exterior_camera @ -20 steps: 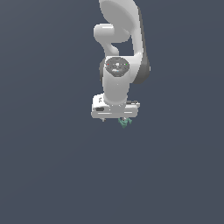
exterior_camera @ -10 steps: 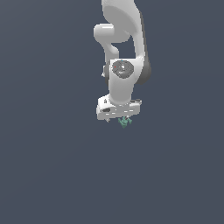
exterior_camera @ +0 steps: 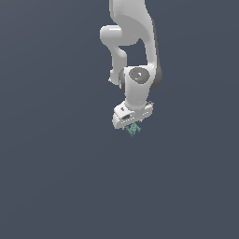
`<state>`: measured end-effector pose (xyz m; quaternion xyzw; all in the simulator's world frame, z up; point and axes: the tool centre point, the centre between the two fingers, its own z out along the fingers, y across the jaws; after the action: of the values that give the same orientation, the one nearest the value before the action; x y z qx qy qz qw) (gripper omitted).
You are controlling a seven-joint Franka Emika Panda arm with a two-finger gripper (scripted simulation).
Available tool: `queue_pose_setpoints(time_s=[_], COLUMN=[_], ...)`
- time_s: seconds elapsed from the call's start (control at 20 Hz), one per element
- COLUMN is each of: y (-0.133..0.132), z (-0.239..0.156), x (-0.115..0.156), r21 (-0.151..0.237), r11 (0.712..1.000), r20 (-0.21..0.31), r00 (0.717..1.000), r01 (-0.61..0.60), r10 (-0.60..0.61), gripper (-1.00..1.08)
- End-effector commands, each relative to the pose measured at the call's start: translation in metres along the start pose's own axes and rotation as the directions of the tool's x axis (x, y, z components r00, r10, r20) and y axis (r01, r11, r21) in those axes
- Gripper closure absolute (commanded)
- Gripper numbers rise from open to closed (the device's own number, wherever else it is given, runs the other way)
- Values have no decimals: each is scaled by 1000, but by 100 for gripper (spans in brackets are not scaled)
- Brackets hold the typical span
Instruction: Pick up the object and move it to a goal position.
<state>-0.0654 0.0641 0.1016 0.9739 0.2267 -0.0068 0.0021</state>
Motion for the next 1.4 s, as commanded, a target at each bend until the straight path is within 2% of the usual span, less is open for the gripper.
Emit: queue_pose_setpoints(time_s=[0.0,0.3,0.6,1.1,1.35], y=[-9,-20,-20,-21,-21], z=[5,12,15,55,62], x=[-4,-9,-9,-10,-9], r21=[0,-1,0,0,-1], r11=[999,994,994,993,993], r20=[-7,-14,-13,-14,-14], r00=[999,994,994,993,993], r01=[51,112,111,116,117], r10=[-51,-112,-111,-116,-117], gripper=[-92,-92,-92,-92,-92])
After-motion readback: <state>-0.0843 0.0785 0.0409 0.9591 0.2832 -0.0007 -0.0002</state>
